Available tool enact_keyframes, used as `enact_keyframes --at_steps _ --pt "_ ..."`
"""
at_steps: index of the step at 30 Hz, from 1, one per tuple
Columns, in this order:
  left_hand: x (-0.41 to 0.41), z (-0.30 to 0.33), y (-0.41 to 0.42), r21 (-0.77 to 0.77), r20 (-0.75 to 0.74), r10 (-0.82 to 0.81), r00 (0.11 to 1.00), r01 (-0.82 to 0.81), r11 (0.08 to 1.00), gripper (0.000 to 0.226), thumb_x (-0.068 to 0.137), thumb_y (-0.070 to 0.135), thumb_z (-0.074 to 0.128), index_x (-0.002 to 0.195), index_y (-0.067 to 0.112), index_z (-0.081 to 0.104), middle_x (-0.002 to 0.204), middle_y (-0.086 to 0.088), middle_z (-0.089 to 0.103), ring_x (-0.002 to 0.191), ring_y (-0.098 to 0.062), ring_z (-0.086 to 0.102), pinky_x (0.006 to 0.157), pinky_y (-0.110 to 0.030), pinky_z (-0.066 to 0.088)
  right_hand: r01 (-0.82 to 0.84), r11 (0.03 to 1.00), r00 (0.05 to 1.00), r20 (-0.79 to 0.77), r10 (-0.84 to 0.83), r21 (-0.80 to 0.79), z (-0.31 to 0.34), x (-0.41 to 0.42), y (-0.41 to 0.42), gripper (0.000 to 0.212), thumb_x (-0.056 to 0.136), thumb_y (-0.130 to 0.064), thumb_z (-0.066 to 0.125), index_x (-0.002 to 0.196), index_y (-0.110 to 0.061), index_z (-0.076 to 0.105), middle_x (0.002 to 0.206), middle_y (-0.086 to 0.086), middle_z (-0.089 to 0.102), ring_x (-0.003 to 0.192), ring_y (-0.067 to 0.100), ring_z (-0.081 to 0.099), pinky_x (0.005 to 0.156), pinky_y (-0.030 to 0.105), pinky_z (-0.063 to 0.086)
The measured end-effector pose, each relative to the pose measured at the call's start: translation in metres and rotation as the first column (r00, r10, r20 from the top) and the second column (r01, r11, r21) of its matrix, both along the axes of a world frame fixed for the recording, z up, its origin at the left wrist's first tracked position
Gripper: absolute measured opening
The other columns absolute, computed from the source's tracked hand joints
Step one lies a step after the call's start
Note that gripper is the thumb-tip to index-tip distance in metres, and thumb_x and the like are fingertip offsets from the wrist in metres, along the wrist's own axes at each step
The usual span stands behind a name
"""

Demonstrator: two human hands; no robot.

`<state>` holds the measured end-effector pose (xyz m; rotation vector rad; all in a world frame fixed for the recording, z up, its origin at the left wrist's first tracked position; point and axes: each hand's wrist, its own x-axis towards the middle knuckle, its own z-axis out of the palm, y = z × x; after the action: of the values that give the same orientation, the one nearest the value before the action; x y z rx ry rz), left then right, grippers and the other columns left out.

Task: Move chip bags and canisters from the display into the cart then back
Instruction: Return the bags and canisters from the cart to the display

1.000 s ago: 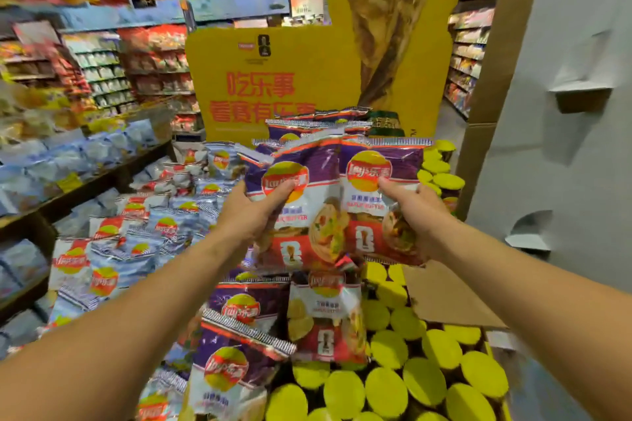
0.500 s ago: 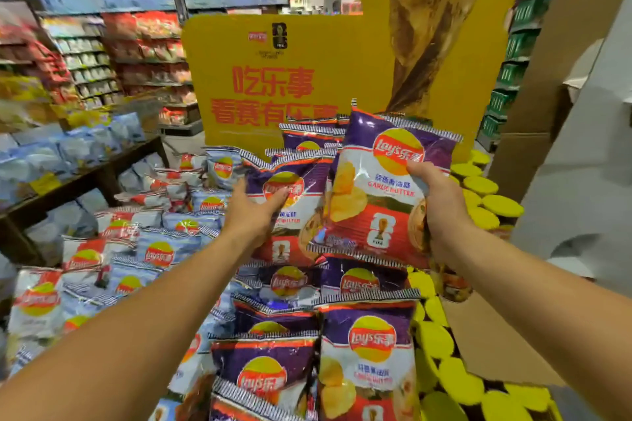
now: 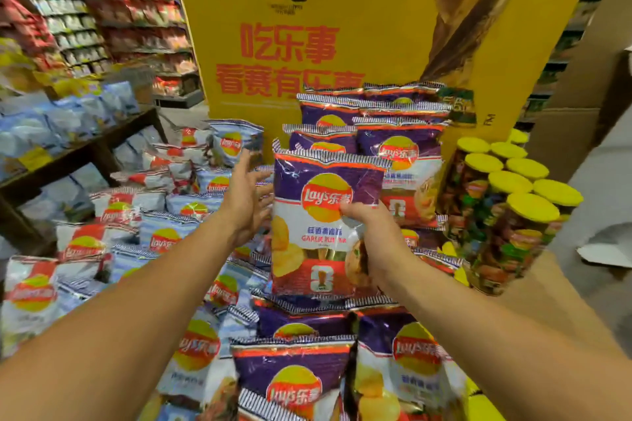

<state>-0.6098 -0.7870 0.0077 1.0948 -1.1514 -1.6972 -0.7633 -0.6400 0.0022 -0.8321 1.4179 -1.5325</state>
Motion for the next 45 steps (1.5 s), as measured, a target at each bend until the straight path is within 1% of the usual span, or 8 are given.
enact_keyframes --at_steps 4,6,11,14,17,20,27,45 --pt "0.008 0.001 0.032 -0.048 -0.046 0.046 0.998 -0.048 0.998 0.07 0.089 0.074 0.037 0.122 0.02 0.067 0.116 -0.009 0.072 0.107 -0.029 0.069 0.096 -0.051 0.052 0.087 0.996 0.688 -0.724 -0.053 0.01 -0.013 0.005 0.011 0.057 0.081 -0.06 0.065 0.117 -0.018 0.05 0.115 -0.001 0.054 0.11 0.019 0.052 0.093 0.039 0.043" --pt "0.007 -0.004 0.047 -0.058 -0.017 0.079 0.997 -0.08 0.995 0.064 0.099 0.061 0.028 0.123 0.017 0.067 0.117 -0.01 0.072 0.107 -0.029 0.068 0.096 -0.049 0.052 0.137 0.986 0.552 -0.834 0.005 0.097 -0.012 0.003 0.016 0.064 0.079 -0.07 0.059 0.115 -0.019 0.045 0.112 0.002 0.052 0.106 0.023 0.052 0.091 0.043 0.045" --pt "-0.007 -0.01 0.075 -0.028 0.049 0.082 0.995 -0.081 0.996 0.063 0.101 0.059 0.019 0.103 0.021 0.069 0.096 -0.009 0.076 0.083 -0.026 0.072 0.076 -0.041 0.059 0.083 0.938 0.597 -0.771 0.223 0.336 -0.007 0.007 0.017 0.09 0.087 -0.073 0.046 0.149 -0.013 0.021 0.122 0.016 0.063 0.11 0.036 0.059 0.086 0.042 0.05" --pt "-0.015 -0.008 0.071 -0.095 0.331 0.183 0.926 -0.16 0.983 0.062 0.102 0.058 0.018 0.12 0.019 0.063 0.117 -0.011 0.067 0.106 -0.033 0.063 0.096 -0.049 0.05 0.036 0.902 0.625 -0.714 0.315 0.43 -0.004 0.008 0.018 0.082 0.087 -0.074 0.041 0.142 -0.013 0.036 0.123 0.018 0.061 0.106 0.036 0.06 0.087 0.043 0.052" --pt "-0.015 -0.006 0.065 -0.332 0.498 0.315 0.808 -0.159 0.93 0.044 0.105 0.044 0.028 0.117 0.013 0.056 0.11 -0.008 0.063 0.093 -0.03 0.059 0.076 -0.04 0.046 -0.067 0.853 0.715 -0.571 0.403 0.518 0.004 0.003 0.024 0.077 0.084 -0.072 0.051 0.139 -0.018 0.045 0.13 0.013 0.058 0.107 0.032 0.06 0.089 0.047 0.053" --pt "-0.004 -0.005 0.068 -0.446 0.436 0.418 0.797 -0.212 0.869 0.022 0.103 0.035 0.042 0.098 0.015 0.051 0.084 -0.002 0.055 0.072 -0.025 0.049 0.063 -0.042 0.038 0.081 0.911 0.827 -0.537 0.166 0.405 0.014 -0.001 0.036 0.096 0.075 -0.077 0.059 0.14 -0.013 0.032 0.133 0.007 0.051 0.114 0.031 0.056 0.089 0.047 0.048" --pt "0.017 0.006 0.105 -0.466 0.4 0.524 0.752 -0.326 0.823 0.036 0.104 0.031 0.032 0.099 0.002 0.053 0.083 -0.008 0.052 0.068 -0.025 0.041 0.064 -0.039 0.029 0.299 0.95 0.649 -0.748 -0.137 0.085 0.029 0.002 0.059 0.036 0.095 -0.042 0.046 0.075 -0.013 0.056 0.075 0.005 0.062 0.075 0.027 0.058 0.061 0.037 0.041" --pt "0.08 0.008 0.257 -0.295 0.513 0.119 0.85 0.044 0.954 0.031 0.106 0.035 0.035 0.096 0.012 0.053 0.086 -0.01 0.055 0.07 -0.023 0.053 0.07 -0.038 0.043 -0.36 0.831 0.642 -0.534 0.55 0.424 0.036 0.054 0.159 0.021 0.094 -0.024 0.057 0.077 -0.01 0.06 0.064 0.005 0.052 0.057 0.019 0.045 0.051 0.023 0.035"
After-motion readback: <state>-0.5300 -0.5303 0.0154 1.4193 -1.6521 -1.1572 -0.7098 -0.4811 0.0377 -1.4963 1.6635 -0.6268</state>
